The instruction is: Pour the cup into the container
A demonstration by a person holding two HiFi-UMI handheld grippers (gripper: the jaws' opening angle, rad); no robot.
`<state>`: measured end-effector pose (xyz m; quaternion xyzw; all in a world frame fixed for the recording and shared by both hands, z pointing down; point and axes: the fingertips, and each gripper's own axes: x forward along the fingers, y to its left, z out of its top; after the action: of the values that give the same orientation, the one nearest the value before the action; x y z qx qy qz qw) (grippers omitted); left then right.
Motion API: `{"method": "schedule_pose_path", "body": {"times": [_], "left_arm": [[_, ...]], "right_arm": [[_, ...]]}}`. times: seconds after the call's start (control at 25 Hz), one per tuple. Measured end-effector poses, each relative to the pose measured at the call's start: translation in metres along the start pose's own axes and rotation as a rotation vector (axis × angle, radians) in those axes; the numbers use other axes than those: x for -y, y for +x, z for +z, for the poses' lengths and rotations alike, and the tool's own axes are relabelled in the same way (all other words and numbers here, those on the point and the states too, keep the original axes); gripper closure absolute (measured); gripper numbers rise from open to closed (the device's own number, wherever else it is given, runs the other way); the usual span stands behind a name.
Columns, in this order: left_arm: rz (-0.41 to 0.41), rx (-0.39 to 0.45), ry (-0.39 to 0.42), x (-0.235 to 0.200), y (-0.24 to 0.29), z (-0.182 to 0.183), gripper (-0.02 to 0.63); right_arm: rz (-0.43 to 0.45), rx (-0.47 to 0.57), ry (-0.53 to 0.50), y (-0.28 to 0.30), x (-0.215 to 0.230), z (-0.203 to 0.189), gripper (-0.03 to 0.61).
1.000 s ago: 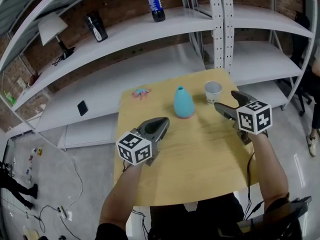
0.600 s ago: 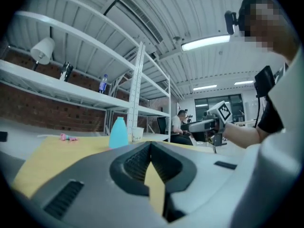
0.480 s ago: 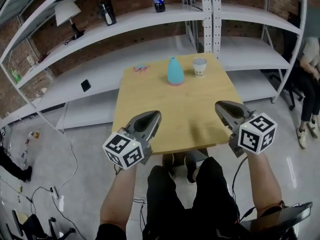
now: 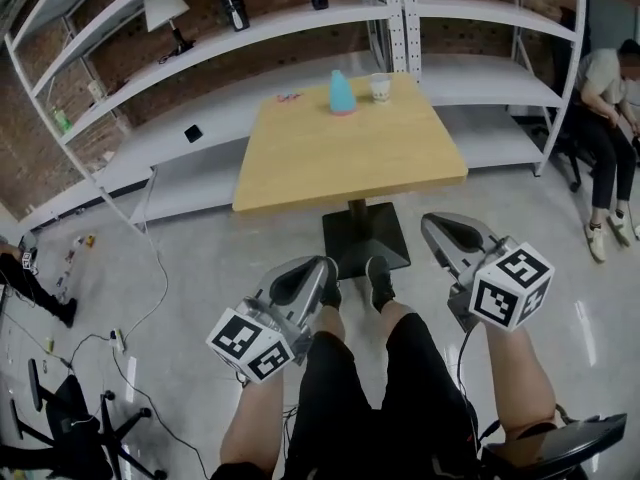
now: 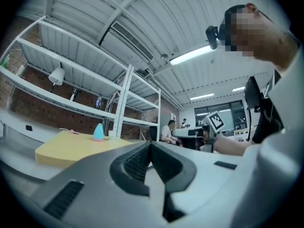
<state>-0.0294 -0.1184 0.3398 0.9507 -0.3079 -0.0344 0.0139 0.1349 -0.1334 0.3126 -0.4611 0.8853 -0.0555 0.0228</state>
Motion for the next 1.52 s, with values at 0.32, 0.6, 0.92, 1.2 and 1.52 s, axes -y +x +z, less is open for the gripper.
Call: {"method": "schedule_pose_path", "body": {"times": [0.32, 0.6, 0.92, 1.2, 1.52], "left_arm": [[-0.024, -0.013, 0.037, 0.164, -0.109, -0.001, 0.612], [-0.062, -0.048, 0.045, 0.275, -0.174, -0.013, 0.612], [-0.029, -0.075, 0.003, 0.403, -0.284, -0.019, 0.612], [0.05, -0.085, -0.022, 0.499, -0.389, -0.027, 0.612], [0.052, -0.087, -0.019, 0.606, -0.491, -0.029, 0.612]], "right_arm": [[0.02, -0.005, 0.0, -0.165, -0.121, -0.02, 0.578], [-0.006, 0.049, -0.021, -0.271, -0.199, -0.017, 0.578], [0.0, 0.052, 0.018, -0.399, -0.304, -0.039, 0.578], [0.012, 0.029, 0.043, -0.502, -0.394, -0.067, 0.578], [0.015, 0.035, 0.036, -0.61, -0.493, -0.079, 0.578]]}}
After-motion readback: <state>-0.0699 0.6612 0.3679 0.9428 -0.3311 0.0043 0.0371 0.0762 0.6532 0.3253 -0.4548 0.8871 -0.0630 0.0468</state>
